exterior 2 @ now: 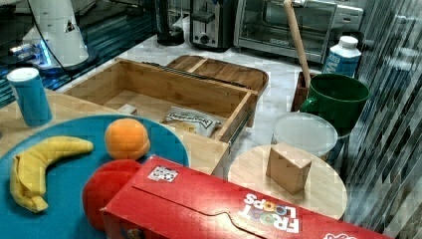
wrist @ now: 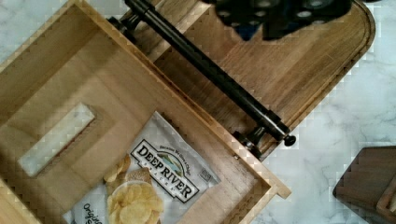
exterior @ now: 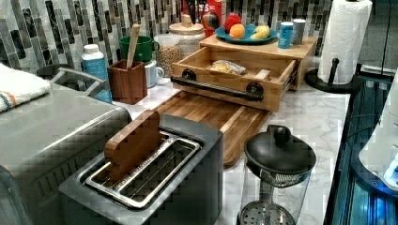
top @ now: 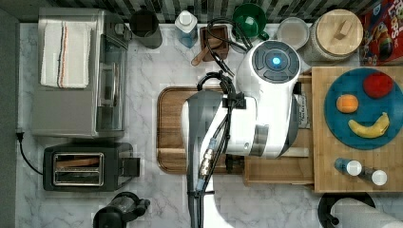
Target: Close the drawer.
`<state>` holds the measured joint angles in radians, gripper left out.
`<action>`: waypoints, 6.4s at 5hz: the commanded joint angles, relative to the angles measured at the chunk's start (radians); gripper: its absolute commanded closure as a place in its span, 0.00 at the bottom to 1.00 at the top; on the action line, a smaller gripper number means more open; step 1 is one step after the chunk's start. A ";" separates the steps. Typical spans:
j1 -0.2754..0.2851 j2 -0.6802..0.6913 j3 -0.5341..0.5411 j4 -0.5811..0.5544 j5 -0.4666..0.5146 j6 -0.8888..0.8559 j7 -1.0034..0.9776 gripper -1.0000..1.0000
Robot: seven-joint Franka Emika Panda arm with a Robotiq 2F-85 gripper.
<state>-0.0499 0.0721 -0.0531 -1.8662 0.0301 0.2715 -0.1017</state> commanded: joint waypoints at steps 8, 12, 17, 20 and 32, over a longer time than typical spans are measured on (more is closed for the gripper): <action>0.056 0.091 0.159 -0.311 -0.082 0.426 -0.574 1.00; -0.030 0.141 0.144 -0.348 -0.030 0.569 -0.769 1.00; -0.236 0.183 0.071 -0.266 -0.011 0.519 -1.033 1.00; -0.387 0.331 0.004 -0.033 -0.011 0.443 -1.281 1.00; -0.478 0.321 -0.078 0.075 -0.110 0.356 -1.171 1.00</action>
<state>-0.4268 0.4495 -0.0047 -1.8740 -0.0376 0.5796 -1.3213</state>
